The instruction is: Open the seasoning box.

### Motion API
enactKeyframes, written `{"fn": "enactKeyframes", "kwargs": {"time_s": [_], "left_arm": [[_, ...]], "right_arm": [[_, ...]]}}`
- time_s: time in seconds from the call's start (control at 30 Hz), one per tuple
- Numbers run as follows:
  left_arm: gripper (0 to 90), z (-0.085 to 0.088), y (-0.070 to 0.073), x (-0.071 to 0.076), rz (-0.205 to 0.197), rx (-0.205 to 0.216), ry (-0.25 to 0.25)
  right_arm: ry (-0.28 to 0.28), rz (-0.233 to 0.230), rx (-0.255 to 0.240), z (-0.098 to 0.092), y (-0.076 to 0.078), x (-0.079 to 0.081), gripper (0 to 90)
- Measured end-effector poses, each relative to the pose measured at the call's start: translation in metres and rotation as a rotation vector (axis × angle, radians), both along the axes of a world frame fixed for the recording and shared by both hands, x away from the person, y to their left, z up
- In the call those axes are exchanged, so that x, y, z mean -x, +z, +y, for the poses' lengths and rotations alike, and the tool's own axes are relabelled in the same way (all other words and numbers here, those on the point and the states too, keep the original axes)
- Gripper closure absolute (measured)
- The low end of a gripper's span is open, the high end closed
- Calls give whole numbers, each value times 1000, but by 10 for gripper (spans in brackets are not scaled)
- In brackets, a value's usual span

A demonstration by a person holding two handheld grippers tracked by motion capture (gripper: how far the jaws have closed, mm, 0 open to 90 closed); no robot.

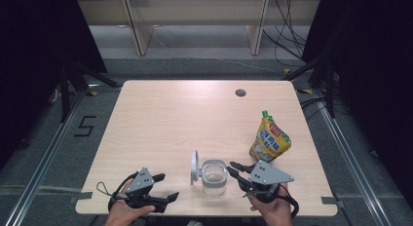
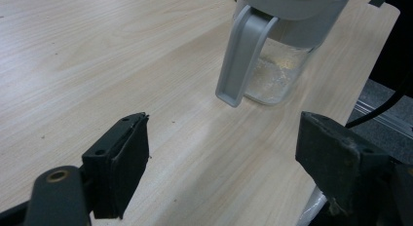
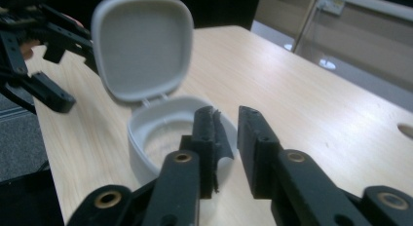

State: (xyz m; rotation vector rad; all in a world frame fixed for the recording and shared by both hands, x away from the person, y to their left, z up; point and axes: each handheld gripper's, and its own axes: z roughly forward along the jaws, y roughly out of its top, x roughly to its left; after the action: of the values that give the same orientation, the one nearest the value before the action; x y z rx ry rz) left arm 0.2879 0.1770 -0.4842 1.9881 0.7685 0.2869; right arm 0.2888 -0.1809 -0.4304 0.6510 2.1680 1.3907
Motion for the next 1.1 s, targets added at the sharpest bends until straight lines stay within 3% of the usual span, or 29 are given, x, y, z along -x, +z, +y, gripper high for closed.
{"fn": "enactKeyframes", "kwargs": {"time_s": [0.1, 0.17, 0.2, 0.27, 0.37, 0.47, 0.53, 0.6, 0.63, 0.7, 0.77, 0.83, 0.87, 0.93, 0.97, 1.1], "left_arm": [[197, 0, 0, 0, -5, -7, 0], [197, -3, 0, 2, 19, 30, 16], [199, -2, 1, 1, 0, 12, 16], [201, -1, 2, 1, -9, 7, 17], [201, -1, 2, 2, 5, 29, 39], [201, -1, 3, 1, -17, 38, 36], [201, -1, 3, 0, -20, 33, 28], [201, -2, 3, 0, -13, 35, 28], [201, -2, 3, 0, -13, 18, 24], [201, -3, 3, 0, 7, 31, 41], [201, -2, 3, -1, -15, 17, 27], [201, -3, 3, -2, -11, 18, 23], [201, -3, 3, -2, -9, 18, 23], [201, -3, 3, -2, -10, 19, 22], [201, -5, 2, -1, 8, 38, 40], [201, -4, 3, -2, -9, 27, 25]], "right_arm": [[-40, 25, -2, -16, -6, 2, 725], [-62, 26, -9, -21, -8, 2, 713], [-91, 35, -12, -33, -11, 3, 690], [-111, 33, -10, -38, -13, 4, 684], [-165, 66, -9, -55, -20, 8, 632], [-175, 77, -2, -66, -25, 6, 611], [-198, 135, -7, -71, -28, 7, 598], [-205, 116, 2, -74, -29, 6, 588], [-231, 126, 2, -78, -32, 5, 568], [-276, 177, -5, -82, -33, 6, 540], [-290, 169, -6, -88, -36, 2, 515], [-333, 190, -22, -90, -38, 2, 499], [-329, 176, -6, -93, -39, -1, 481], [-342, 172, -9, -96, -41, -3, 453], [-351, 173, -26, -97, -42, -4, 440], [-397, 154, -20, -102, -44, -8, 355]]}}
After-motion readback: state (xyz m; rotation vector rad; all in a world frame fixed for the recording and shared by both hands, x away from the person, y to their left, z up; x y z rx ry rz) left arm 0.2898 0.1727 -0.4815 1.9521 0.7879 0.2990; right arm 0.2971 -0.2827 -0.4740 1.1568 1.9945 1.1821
